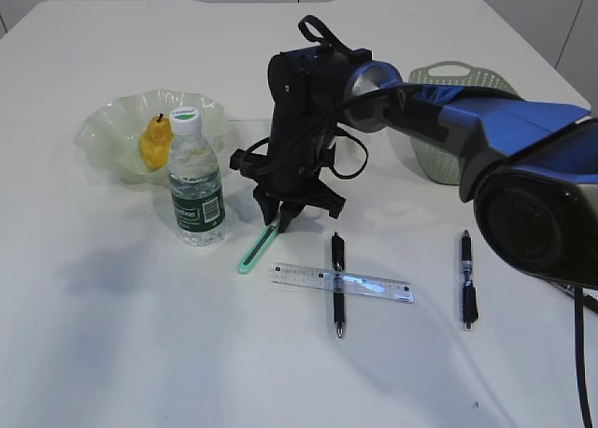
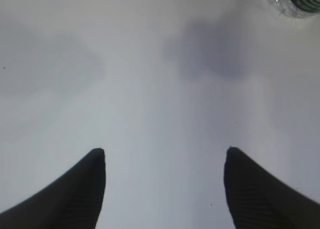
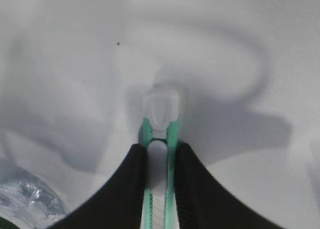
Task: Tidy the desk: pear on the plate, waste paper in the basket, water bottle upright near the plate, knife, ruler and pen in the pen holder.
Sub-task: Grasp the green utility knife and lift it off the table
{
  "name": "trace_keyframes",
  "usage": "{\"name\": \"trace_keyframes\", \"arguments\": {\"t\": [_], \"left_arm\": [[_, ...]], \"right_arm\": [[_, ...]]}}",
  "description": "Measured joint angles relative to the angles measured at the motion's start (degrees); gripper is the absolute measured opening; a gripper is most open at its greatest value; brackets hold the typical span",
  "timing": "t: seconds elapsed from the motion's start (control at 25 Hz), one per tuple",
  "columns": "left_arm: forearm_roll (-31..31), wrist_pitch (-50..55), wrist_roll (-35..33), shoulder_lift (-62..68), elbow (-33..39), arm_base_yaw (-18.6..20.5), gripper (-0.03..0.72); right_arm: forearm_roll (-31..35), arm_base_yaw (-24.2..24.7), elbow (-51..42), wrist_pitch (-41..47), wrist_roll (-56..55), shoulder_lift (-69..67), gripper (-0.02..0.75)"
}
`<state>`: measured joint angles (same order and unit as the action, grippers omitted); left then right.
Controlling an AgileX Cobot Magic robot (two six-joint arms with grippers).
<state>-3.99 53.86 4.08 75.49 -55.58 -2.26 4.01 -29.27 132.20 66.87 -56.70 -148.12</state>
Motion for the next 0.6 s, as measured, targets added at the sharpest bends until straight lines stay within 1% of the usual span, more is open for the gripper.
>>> {"name": "trace_keyframes", "arguments": {"t": [0.2,0.6], "left_arm": [[0.0,0.0,0.0,0.0,0.0,0.0,0.521],[0.0,0.0,0.0,0.0,0.0,0.0,0.521]], "right_arm": [[-0.1,0.0,1.3,2.9,1.4,0.0,0.126],[-2.3,0.0,10.0,3.4,8.0,0.0,0.126]]}}
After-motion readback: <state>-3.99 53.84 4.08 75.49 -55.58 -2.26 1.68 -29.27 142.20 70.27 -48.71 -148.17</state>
